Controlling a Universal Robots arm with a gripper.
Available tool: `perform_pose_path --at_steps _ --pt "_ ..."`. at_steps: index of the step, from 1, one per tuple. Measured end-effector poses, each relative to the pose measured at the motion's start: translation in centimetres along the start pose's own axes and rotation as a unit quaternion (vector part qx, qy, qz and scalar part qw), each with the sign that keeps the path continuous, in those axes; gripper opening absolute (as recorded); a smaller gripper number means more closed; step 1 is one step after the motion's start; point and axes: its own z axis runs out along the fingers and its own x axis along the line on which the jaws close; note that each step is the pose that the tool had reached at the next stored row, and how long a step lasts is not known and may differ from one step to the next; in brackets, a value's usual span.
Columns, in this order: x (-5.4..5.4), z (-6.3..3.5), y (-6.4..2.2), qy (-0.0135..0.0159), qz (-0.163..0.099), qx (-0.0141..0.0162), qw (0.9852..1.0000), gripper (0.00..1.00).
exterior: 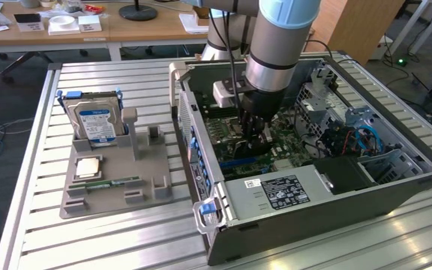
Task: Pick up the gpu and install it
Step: 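Insert the gpu into the slot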
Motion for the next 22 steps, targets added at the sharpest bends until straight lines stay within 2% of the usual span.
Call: perform_pose_path --at_steps 3,7,12,22 --pt "0.0 0.02 0.06 0.0 0.0 0.0032 1.0 0.26" --pt "-0.01 0.02 0.23 0.0 -0.001 0.0044 1.0 0.26" --pt "-0.02 0.14 0.28 0.0003 -0.001 0.0088 1.0 0.26" --pt "-0.06 0.21 0.6 0.0003 -0.002 0.0144 0.9999 0.26"
